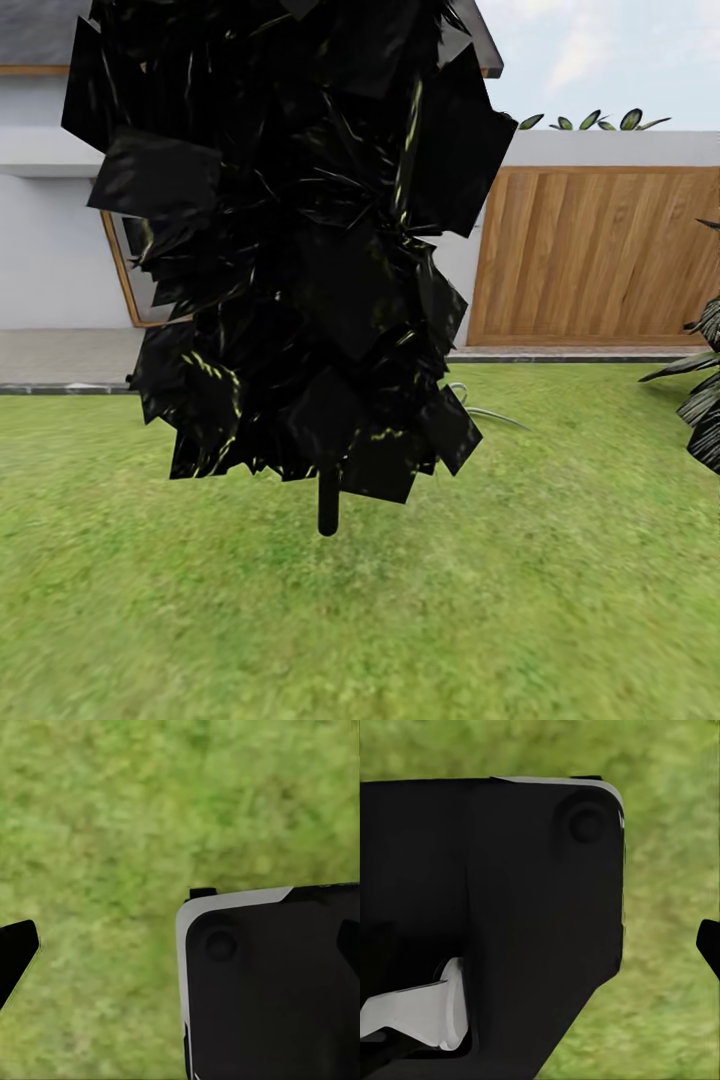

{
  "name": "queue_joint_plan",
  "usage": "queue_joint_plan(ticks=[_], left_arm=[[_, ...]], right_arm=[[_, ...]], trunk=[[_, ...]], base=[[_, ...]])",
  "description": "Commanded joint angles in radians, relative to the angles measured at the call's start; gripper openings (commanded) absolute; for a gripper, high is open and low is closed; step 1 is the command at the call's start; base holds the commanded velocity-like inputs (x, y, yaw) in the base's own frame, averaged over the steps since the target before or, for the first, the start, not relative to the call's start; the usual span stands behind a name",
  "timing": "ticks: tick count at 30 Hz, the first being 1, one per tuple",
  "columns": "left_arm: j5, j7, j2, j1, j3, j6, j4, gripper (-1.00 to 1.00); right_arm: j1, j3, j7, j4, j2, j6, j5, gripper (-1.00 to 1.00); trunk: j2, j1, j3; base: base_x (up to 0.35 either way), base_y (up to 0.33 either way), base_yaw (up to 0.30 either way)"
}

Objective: Take the three Easter eggs out of the wicker basket on the lawn in the garden, then place them on the lawn next to a single tree (choose any tree) so that all three eggs are next to the same tree and none are left in the basket.

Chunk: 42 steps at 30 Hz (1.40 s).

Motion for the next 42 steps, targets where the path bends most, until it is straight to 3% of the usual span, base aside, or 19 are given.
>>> queue_joint_plan(ticks=[1, 42], left_arm=[[-0.001, 0.000, 0.000, 0.000, -0.004, -0.003, 0.001, 1.00], [0.000, 0.000, 0.001, 0.000, -0.004, -0.003, 0.001, 1.00]], right_arm=[[0.000, -0.002, 0.000, 0.000, 0.000, -0.003, 0.000, 1.00], [0.000, -0.002, 0.000, 0.000, 0.007, -0.003, 0.000, 1.00]], trunk=[[0.000, 0.001, 0.000], [0.000, 0.001, 0.004]], base=[[0.113, 0.154, -0.022], [0.064, 0.110, -0.021]])
